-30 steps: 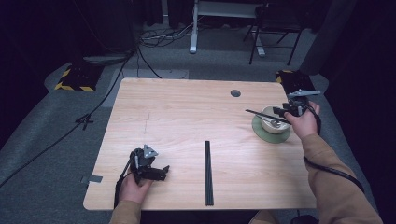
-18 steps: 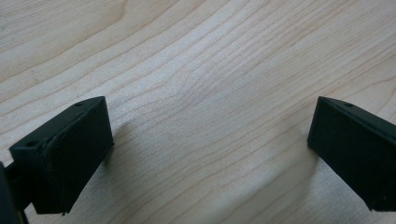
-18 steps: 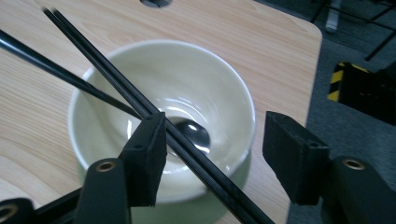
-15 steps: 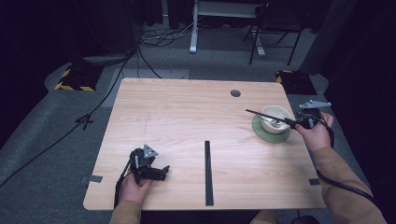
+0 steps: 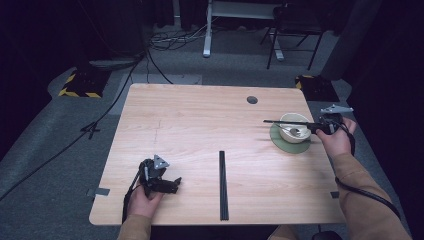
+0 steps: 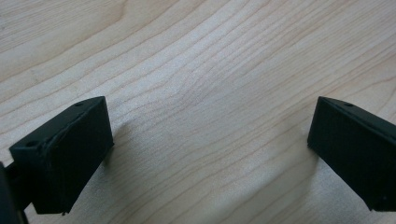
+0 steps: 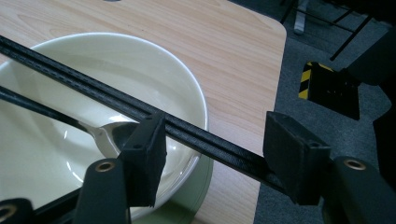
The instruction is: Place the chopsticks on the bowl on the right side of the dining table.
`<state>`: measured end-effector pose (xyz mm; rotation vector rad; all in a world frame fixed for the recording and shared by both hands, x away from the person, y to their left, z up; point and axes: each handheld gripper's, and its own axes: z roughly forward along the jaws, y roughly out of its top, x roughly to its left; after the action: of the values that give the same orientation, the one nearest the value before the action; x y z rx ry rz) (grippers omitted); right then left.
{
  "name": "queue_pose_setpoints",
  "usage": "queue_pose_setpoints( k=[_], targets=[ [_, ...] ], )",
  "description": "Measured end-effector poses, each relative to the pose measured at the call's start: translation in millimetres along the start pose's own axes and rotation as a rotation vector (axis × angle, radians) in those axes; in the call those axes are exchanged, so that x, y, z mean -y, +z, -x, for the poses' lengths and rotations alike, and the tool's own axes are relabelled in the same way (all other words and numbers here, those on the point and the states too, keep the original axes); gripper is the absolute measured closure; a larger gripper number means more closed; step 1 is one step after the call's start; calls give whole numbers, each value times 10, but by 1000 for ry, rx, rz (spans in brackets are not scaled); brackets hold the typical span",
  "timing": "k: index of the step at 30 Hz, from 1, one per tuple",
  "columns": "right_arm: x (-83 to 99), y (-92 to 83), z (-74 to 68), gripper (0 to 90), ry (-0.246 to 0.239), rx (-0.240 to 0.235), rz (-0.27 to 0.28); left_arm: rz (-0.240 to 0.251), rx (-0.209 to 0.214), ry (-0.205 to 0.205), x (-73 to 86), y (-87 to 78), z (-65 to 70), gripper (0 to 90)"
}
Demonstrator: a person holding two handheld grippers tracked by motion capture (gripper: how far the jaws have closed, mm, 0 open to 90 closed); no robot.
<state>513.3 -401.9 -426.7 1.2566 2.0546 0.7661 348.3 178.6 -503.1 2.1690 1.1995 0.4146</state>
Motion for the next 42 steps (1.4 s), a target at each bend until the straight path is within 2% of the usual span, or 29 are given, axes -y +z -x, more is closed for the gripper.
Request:
queue_pose_setpoints(
  k=[2,4,11,15,18,24,26,34,41,42],
  targets=[
    [-10,-29,4,396,4,-19,14,0,0,0,0,0,0,3],
    [-28,-95,55,398,15,-16,42,0,2,-1,0,1,1,3],
    [-9,-269,369,403,100,83,63,0,-1,1,0,0,1,3],
    [69,-246,520,408,139,129,45,0,-1,1,1,0,1,3],
    [144,-190,609,408,170,142,20,1,0,-2,3,2,4,3],
    [286,-81,749,406,228,135,5,7,-4,-9,8,3,10,3],
    [300,-55,768,404,241,129,6,7,-4,-9,8,3,10,3],
    [274,3,729,395,230,104,6,5,-3,-9,7,1,9,3],
    [259,-13,717,390,238,100,20,7,-7,-8,8,1,10,3],
    [262,-27,727,391,229,110,21,7,-5,-9,8,2,10,3]
  ],
)
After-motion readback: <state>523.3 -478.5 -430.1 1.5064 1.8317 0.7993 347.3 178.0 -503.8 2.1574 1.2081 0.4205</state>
